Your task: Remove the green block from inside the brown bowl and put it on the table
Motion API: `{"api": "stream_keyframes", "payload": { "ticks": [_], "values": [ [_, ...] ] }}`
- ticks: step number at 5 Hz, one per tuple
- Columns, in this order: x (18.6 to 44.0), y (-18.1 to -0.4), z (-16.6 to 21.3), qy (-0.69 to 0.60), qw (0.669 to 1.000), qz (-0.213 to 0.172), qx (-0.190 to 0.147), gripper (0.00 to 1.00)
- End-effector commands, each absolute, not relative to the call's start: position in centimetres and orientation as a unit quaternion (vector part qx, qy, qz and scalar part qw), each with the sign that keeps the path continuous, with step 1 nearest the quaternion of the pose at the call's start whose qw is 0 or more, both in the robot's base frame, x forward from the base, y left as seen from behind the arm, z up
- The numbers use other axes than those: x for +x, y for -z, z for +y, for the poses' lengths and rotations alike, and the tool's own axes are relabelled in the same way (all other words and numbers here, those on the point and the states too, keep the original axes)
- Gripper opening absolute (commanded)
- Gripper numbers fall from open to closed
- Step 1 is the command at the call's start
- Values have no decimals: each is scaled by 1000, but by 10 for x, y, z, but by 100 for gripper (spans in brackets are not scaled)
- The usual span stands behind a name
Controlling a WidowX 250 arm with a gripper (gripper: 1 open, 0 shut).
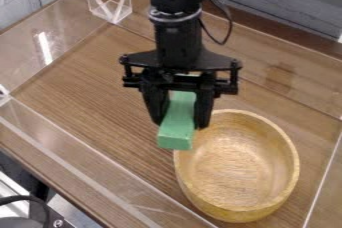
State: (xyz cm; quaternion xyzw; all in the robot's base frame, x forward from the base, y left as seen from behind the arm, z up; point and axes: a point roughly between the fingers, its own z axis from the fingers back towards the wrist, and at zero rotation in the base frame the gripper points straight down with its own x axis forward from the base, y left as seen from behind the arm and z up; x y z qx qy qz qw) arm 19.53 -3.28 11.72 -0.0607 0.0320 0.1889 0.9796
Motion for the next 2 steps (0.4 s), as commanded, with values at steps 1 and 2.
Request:
{"api": "stream_keyframes", "payload": {
  "ticks": [1,2],
  "values": [
    [204,-136,-27,-184,981,-5,-65,0],
    [203,-138,-23,-182,981,-7,-61,0]
  ]
}}
